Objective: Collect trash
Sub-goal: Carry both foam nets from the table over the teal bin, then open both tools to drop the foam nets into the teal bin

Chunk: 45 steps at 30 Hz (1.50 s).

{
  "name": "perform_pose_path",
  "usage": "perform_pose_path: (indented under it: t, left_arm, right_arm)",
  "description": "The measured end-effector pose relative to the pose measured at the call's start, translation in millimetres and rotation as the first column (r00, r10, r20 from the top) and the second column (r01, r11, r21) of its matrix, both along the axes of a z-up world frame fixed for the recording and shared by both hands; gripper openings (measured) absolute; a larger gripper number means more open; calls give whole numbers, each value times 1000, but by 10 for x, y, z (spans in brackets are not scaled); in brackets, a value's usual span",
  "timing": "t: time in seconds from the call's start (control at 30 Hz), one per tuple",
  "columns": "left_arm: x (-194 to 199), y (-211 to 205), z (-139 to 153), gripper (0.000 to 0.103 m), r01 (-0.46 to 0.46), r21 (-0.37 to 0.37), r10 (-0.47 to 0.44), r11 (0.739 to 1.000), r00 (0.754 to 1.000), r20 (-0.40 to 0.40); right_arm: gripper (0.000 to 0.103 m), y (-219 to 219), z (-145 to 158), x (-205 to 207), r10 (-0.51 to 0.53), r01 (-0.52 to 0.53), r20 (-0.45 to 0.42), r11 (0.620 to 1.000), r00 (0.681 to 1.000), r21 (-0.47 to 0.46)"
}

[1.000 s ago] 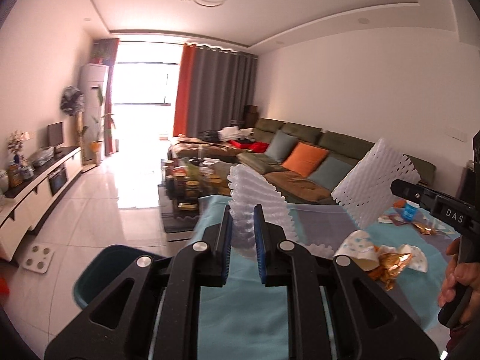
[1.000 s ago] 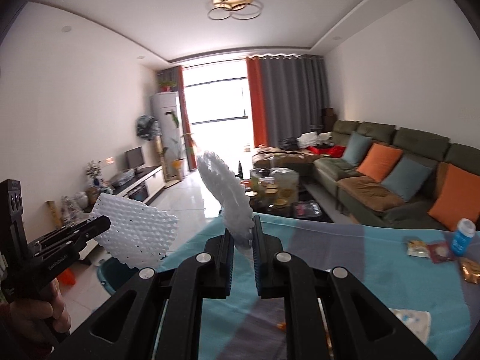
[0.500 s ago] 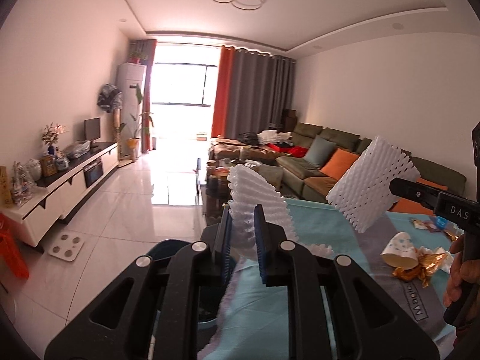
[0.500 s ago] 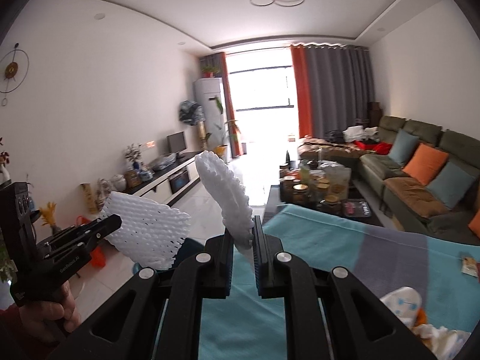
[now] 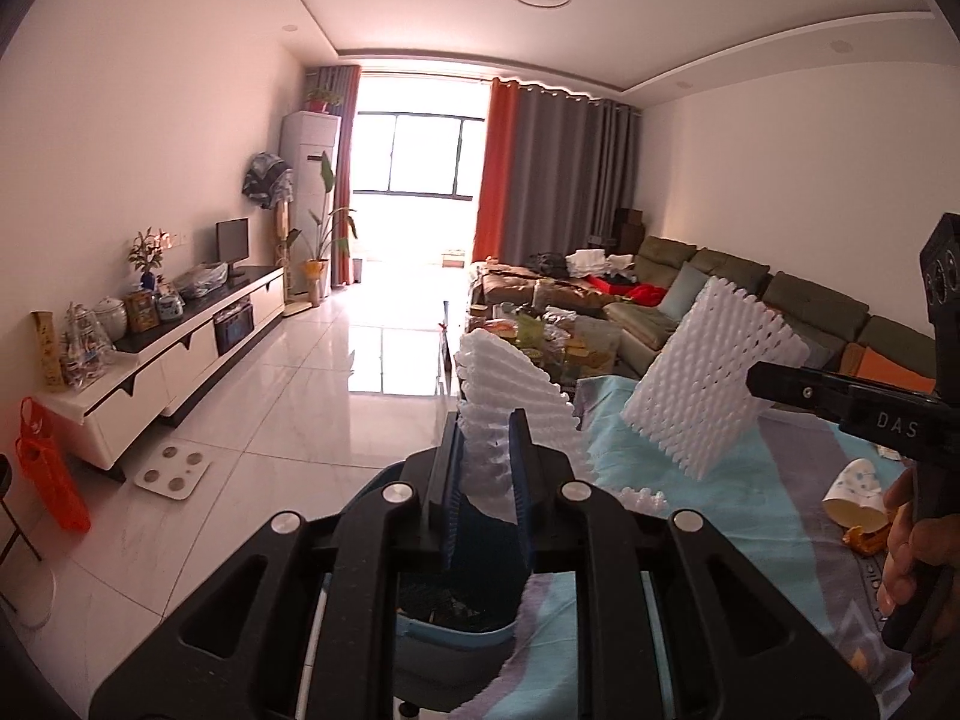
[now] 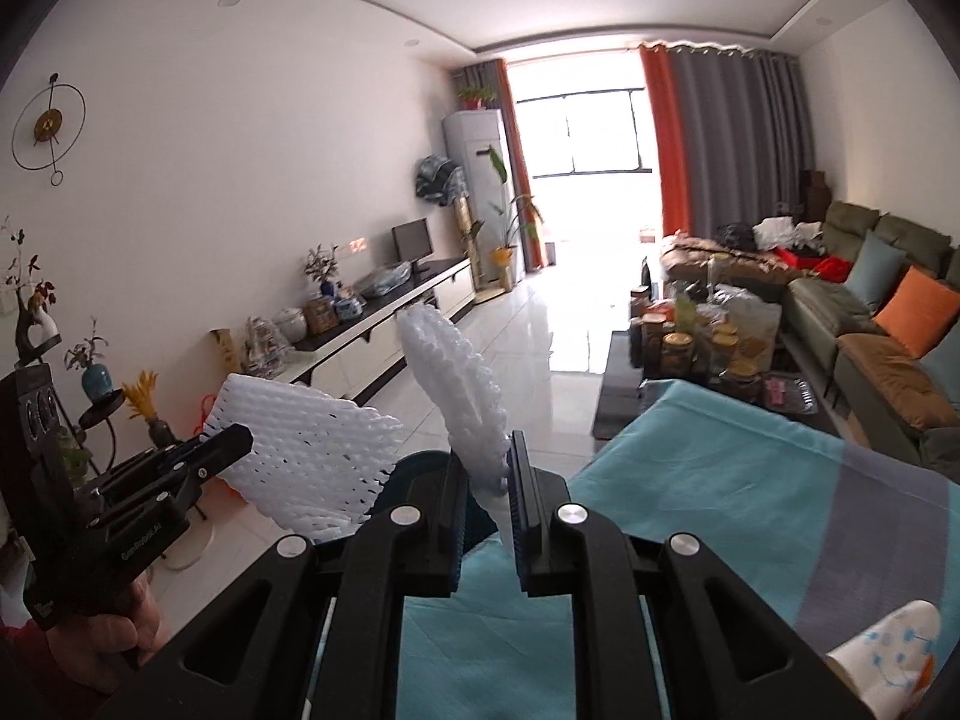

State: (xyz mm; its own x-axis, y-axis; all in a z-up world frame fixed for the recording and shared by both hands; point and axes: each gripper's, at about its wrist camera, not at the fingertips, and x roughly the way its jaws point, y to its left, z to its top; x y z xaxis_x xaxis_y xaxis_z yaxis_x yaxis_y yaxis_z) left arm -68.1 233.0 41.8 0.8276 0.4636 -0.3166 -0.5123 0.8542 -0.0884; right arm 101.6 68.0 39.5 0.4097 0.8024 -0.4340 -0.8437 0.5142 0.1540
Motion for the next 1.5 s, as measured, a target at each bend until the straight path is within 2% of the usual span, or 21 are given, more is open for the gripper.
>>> perform_pose_path:
  t: [0.33,0.6,0.9,1.17,1.27,1.37,1.4,1.47,1.5]
  left_arm:
    - [123,165,-163,16,-66,-25,65,998,997,-46]
    - [249,336,-371,16,-98,-51,92,994,990,-105]
    - [475,452,-637,17,-125,-68,112,990,979,-169]
    - [788,681,-1080,19,-144,-127,104,981,954,-281]
    - [930,739,-1208,19,-139,-139,92,981,950,-300]
    - [1068,812,-1318,23,-132,-150,79,980,945,-317]
    - [1086,831,-1340,25,-134,-148,82,980,945,-317]
    - [1160,859,-1379,43,-130,-146,76,981,942,-326]
    - [1180,874,-1398,58,-133,-141,81,981,941,-328]
  right_arm:
    - [12,508,-184,136,86,-92,-96,994,992,-59]
    - [12,879,-402,272,115,-136,-149,981,982,-137]
    - [13,1261,-681,380,131,-182,-247,963,960,-199]
    - [14,1546,-869,428,113,-192,-279,942,954,-275]
    - [14,1618,-952,426,102,-190,-284,934,954,-304]
    - [14,1685,-1013,431,93,-188,-285,926,954,-327]
    - [18,1707,-1032,431,91,-189,-287,924,954,-333]
    - [24,1725,-1049,430,83,-182,-284,923,955,-340]
    - [28,1726,-1052,433,82,-181,-286,924,955,-337]
